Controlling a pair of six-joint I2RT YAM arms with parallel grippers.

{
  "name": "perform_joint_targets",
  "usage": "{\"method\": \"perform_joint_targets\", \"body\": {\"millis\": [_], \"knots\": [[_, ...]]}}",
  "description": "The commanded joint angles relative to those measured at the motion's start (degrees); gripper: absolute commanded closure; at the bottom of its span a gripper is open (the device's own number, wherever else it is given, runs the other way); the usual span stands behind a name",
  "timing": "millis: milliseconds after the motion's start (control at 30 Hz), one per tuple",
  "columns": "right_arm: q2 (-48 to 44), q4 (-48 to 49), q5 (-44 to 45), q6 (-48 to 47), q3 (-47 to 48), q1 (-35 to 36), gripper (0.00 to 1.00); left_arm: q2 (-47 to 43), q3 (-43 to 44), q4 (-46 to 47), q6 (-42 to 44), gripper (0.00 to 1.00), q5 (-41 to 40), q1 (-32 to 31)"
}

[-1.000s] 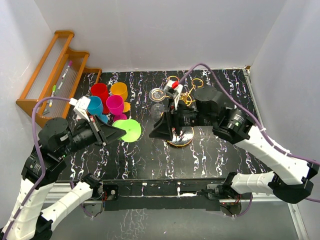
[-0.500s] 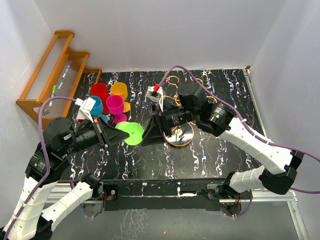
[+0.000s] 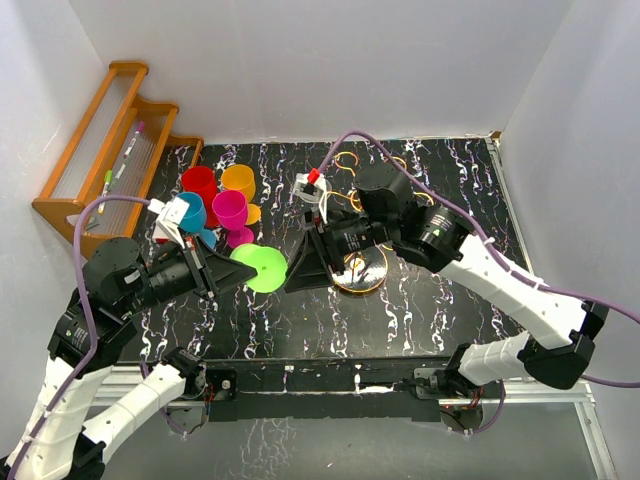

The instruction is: Take the wine glass off the wine glass rack

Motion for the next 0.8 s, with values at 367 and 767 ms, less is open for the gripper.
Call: {"method": "perform_joint_targets", "body": {"millis": [367, 767], "knots": [[0.9, 0.0, -0.6, -2.4, 2.8, -0.1, 0.54, -0.9, 2.3, 2.8, 0.2, 1.0, 3.2, 0.0], [6.1, 3.7, -6.1, -1.7, 6.6, 0.0, 0.57, -0.5, 0.1, 3.4, 0.3, 1.0, 5.4, 0.0]]}}
